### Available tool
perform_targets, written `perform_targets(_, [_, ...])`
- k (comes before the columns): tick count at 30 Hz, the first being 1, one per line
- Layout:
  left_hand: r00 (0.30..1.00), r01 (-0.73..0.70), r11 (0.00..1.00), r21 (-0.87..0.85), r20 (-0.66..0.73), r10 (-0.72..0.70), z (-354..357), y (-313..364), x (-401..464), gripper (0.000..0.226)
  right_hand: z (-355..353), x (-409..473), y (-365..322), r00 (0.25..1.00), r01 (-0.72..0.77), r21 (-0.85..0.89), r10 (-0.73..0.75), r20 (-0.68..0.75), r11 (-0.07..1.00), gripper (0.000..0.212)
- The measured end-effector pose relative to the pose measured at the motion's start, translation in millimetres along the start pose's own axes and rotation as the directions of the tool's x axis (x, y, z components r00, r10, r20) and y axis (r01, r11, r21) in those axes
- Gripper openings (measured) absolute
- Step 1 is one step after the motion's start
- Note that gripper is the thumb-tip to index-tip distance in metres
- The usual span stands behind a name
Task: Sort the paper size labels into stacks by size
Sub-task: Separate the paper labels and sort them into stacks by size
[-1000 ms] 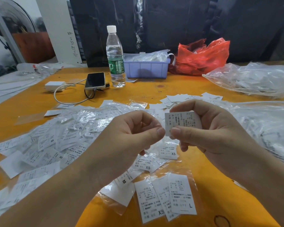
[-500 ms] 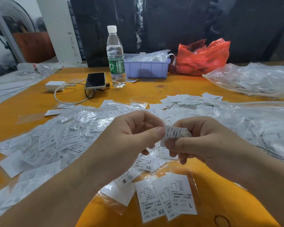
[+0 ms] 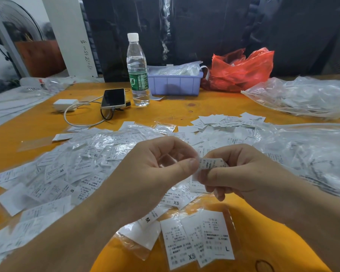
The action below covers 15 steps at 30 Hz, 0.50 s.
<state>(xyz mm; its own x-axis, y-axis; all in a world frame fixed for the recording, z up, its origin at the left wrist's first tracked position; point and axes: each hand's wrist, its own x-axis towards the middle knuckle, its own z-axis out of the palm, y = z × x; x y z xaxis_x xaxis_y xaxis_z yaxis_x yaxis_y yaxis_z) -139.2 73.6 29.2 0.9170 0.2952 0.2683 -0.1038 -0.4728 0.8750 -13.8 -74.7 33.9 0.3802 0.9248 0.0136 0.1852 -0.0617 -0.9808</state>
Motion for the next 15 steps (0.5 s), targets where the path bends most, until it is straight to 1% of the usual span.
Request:
perform_targets(4, [1.000, 0.011, 1.000, -0.021, 0.018, -0.010, 0.5, 2.7, -0.6, 0.021, 0.6, -0.1, -0.6, 1.000, 0.007, -0.011, -0.007, -0.012, 1.000, 0.006])
perform_targets(8, [1.000, -0.012, 1.000, 0.024, -0.019, 0.013, 1.1, 4.0, -0.5, 0.014, 0.6, -0.2, -0.8, 1.000, 0.007, -0.024, -0.008, -0.022, 1.000, 0.003])
perform_targets(13, [0.995, -0.040, 0.999, 0.011, -0.092, 0.041, 1.3, 4.7, -0.4, 0.010, -1.5, 0.9, -0.4, 0.998, 0.013, -0.049, -0.016, -0.057, 0.999, 0.002])
perform_targets(15, [0.996, -0.036, 0.999, 0.017, -0.083, 0.038, 1.1, 5.0, -1.0, 0.011, -2.3, 0.9, -0.5, 0.998, 0.015, -0.063, -0.018, -0.060, 0.998, 0.005])
